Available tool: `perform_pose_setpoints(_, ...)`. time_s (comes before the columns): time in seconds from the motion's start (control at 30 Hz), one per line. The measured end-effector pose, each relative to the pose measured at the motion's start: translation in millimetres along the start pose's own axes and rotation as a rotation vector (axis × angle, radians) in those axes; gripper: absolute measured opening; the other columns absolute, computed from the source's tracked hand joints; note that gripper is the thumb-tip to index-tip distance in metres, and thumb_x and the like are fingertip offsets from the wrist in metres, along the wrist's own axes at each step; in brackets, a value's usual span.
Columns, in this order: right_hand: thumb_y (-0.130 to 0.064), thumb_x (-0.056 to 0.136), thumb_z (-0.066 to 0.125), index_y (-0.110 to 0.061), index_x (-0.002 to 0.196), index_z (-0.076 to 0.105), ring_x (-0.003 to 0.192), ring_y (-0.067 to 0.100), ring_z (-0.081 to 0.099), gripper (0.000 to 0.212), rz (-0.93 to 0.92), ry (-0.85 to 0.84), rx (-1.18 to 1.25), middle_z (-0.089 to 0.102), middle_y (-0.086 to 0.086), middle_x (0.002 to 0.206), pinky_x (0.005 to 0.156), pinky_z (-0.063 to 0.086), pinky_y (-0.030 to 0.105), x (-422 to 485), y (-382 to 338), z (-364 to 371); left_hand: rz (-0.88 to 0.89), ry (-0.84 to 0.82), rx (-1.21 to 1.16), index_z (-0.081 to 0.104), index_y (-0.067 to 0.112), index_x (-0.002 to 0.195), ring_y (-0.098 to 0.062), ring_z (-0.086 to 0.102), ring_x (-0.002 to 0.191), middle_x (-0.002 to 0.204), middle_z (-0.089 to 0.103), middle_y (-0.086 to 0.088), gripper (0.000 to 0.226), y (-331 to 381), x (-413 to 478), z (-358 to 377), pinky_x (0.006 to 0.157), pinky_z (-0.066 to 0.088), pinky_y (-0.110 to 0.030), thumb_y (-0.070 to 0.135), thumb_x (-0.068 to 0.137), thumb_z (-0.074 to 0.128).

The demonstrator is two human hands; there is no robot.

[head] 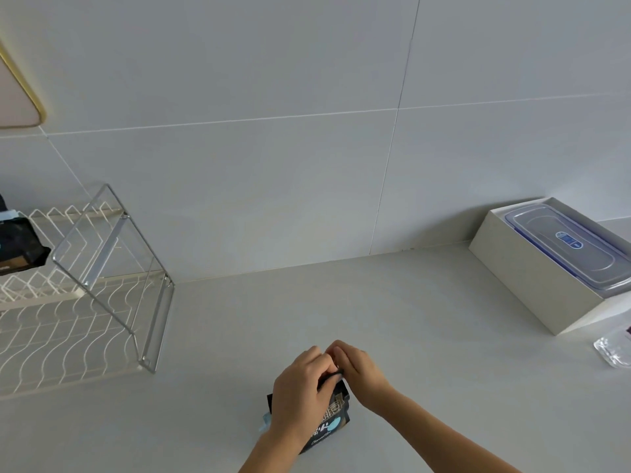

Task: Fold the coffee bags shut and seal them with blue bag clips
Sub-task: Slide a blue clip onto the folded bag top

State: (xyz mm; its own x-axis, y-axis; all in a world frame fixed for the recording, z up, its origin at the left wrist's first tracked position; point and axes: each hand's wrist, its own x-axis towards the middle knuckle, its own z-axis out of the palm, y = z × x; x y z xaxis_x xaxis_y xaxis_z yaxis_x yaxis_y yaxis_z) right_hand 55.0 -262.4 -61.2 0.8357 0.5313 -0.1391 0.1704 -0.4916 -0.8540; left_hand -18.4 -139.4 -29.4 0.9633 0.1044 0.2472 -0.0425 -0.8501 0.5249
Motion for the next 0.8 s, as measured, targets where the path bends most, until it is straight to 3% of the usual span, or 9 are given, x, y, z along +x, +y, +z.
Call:
perform_pose_setpoints(0.13, -0.025, 0.099, 0.029, -0.033, 0.078, 0.048, 0.076, 0.011, 0.051, 0.029, -0.02, 0.04, -0.074, 0.056, -0.011, 0.075, 0.072, 0.043, 0.032, -4.9, 5.6, 2.1, 0.072, 0.039, 0.04, 0.057, 0.025, 0.065, -0.008, 0.044, 0.057, 0.063, 0.053, 0.009, 0.02, 0.2, -5.3, 3.0, 0.05, 0.036, -0.017, 0.027, 0.07, 0.077)
perform_pose_setpoints(0.23, -0.027, 0.099, 0.029, -0.039, 0.074, 0.042, 0.071, 0.003, 0.046, 0.031, -0.018, 0.074, -0.12, 0.052, -0.014, 0.071, 0.065, 0.038, 0.025, -10.1, 9.5, 4.4, 0.11, 0.051, 0.054, 0.059, 0.025, 0.064, -0.008, 0.041, 0.062, 0.061, 0.053, 0.01, 0.023, -0.2, -9.8, 6.6, 0.057, 0.033, -0.018, 0.022, 0.065, 0.081)
perform_pose_setpoints(0.37, -0.027, 0.099, 0.029, -0.034, 0.076, 0.042, 0.068, 0.001, 0.045, 0.028, -0.002, 0.09, -0.155, 0.049, -0.013, 0.069, 0.059, 0.032, 0.018, -10.7, 9.0, 5.3, 0.096, 0.029, 0.027, 0.061, 0.025, 0.063, -0.009, 0.042, 0.061, 0.059, 0.054, 0.009, 0.022, -0.5, -10.2, 4.4, 0.06, 0.033, -0.021, 0.021, 0.063, 0.083)
perform_pose_setpoints(0.5, -0.021, 0.098, 0.035, -0.027, 0.075, 0.049, 0.067, 0.003, 0.046, 0.028, 0.021, 0.072, -0.07, 0.052, -0.012, 0.069, 0.063, 0.037, 0.026, -6.7, 4.0, 4.1, -0.007, -0.047, -0.081, 0.062, 0.028, 0.076, -0.006, 0.053, 0.066, 0.07, 0.055, 0.014, 0.009, -2.1, -4.9, -6.0, 0.06, 0.035, -0.015, 0.033, 0.075, 0.07)
perform_pose_setpoints(0.63, -0.017, 0.095, 0.045, -0.024, 0.078, 0.059, 0.078, 0.008, 0.057, 0.023, 0.022, 0.127, -0.012, 0.063, -0.007, 0.081, 0.071, 0.046, 0.026, -2.7, -9.3, -3.8, -0.032, -0.075, -0.053, 0.062, 0.032, 0.088, -0.001, 0.056, 0.077, 0.085, 0.06, 0.016, 0.012, -15.9, -7.9, -18.6, 0.067, 0.045, -0.017, 0.038, 0.079, 0.063)
perform_pose_setpoints(0.7, -0.022, 0.096, 0.044, -0.022, 0.079, 0.062, 0.083, 0.011, 0.059, 0.025, -0.028, 0.152, 0.029, 0.065, -0.005, 0.084, 0.076, 0.049, 0.032, -3.4, -20.6, -5.5, -0.069, -0.034, -0.04, 0.063, 0.031, 0.087, 0.0, 0.056, 0.075, 0.083, 0.061, 0.017, 0.01, -26.9, -15.4, -24.7, 0.065, 0.046, -0.016, 0.036, 0.079, 0.065)
perform_pose_setpoints(0.8, -0.045, 0.088, 0.049, -0.027, 0.084, 0.065, 0.082, 0.006, 0.057, 0.025, -0.138, 0.001, -0.054, 0.061, -0.012, 0.087, 0.076, 0.049, 0.029, -8.1, -35.3, -2.6, -0.148, 0.026, -0.074, 0.067, 0.031, 0.084, -0.002, 0.056, 0.073, 0.077, 0.061, 0.017, 0.009, -36.0, -25.1, -30.6, 0.06, 0.045, -0.016, 0.03, 0.076, 0.071)
